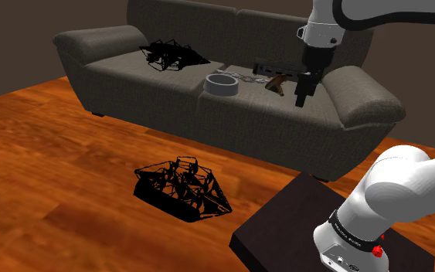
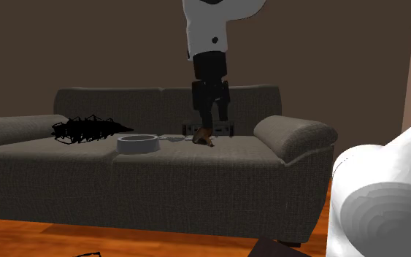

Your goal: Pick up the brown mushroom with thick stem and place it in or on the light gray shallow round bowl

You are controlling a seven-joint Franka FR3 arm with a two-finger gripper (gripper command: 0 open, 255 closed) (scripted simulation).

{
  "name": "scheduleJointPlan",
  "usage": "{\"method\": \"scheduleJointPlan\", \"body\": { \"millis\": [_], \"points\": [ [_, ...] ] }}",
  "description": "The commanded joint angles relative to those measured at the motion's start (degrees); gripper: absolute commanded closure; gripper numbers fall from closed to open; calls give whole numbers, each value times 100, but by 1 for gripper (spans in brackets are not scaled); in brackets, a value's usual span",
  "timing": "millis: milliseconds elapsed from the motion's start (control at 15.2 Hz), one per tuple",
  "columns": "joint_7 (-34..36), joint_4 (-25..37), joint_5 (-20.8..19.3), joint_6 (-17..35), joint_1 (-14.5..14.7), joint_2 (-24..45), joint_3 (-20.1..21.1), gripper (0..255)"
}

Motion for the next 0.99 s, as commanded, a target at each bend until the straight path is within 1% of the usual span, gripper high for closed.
{"method": "scheduleJointPlan", "body": {
  "millis": [0,462,924],
  "points": [
    [0,0,0,0,0,0,0,0],
    [-129,-46,-419,1338,-361,763,-519,0],
    [-252,245,-655,2578,-656,1746,-1034,0]
  ]
}}
